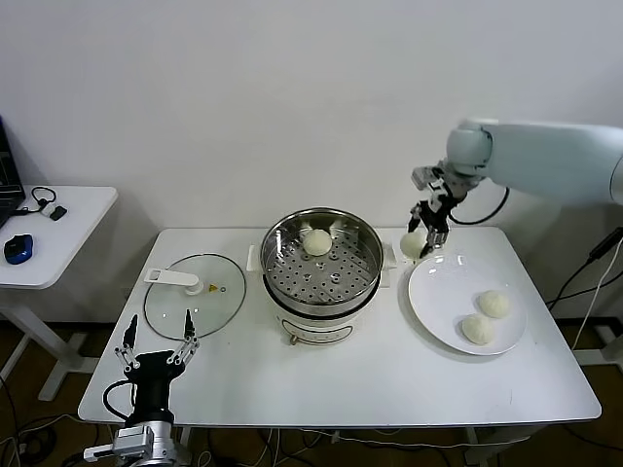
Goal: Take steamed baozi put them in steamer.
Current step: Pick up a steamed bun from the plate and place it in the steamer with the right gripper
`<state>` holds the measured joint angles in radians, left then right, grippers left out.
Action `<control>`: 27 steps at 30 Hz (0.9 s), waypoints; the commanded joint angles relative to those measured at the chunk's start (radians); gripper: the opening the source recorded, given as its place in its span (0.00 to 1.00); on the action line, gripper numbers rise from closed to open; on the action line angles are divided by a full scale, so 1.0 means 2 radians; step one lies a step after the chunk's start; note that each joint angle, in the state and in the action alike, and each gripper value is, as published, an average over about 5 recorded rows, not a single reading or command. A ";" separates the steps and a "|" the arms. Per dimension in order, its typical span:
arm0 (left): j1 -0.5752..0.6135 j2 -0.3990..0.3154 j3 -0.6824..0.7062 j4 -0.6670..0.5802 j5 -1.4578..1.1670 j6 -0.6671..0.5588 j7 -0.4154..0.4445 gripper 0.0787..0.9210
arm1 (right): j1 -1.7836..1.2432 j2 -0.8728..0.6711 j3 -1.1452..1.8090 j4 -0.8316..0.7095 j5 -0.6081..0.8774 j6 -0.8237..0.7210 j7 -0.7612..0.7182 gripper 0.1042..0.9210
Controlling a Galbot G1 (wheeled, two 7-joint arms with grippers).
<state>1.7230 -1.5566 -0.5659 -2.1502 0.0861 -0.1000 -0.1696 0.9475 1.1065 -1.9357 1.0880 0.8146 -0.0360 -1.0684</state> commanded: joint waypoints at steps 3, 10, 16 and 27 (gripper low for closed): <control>0.001 0.001 0.003 -0.007 0.000 0.002 0.002 0.88 | 0.089 0.094 -0.022 0.028 0.082 -0.023 -0.008 0.68; 0.001 0.004 0.004 -0.009 -0.003 0.001 0.002 0.88 | 0.055 0.158 -0.014 0.003 0.103 -0.043 0.008 0.68; -0.001 0.007 0.003 -0.009 -0.006 0.001 0.001 0.88 | 0.006 0.203 -0.002 -0.015 0.121 -0.061 0.024 0.68; -0.005 0.008 0.002 -0.003 -0.008 0.000 0.001 0.88 | -0.054 0.228 0.002 -0.031 0.113 -0.072 0.037 0.68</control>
<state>1.7140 -1.5408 -0.5614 -2.1577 0.0703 -0.0989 -0.1677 0.9092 1.4952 -1.9347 1.0383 1.0260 -0.1590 -1.0071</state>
